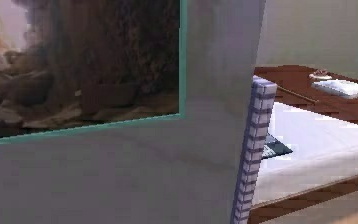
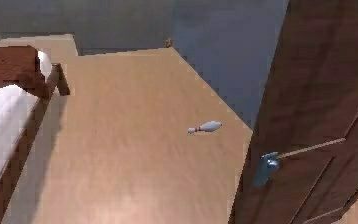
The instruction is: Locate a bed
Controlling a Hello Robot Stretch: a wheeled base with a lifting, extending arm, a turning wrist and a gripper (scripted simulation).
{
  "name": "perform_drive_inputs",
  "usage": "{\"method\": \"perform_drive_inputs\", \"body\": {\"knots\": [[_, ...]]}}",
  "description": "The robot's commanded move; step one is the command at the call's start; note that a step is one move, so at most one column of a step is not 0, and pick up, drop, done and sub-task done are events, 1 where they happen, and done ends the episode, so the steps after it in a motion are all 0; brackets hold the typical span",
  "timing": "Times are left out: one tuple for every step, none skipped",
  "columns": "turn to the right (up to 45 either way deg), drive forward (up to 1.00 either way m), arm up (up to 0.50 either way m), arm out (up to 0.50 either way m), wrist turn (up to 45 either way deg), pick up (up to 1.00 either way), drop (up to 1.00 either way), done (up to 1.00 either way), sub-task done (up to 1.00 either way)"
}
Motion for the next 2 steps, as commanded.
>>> {"method": "perform_drive_inputs", "body": {"knots": [[27.0, 0.00, 0.00, 0.00, 0.0, 0.00, 0.00, 0.00, 0.00], [0.0, 0.00, 0.00, 0.00, 0.0, 0.00, 0.00, 1.00, 0.00]]}}
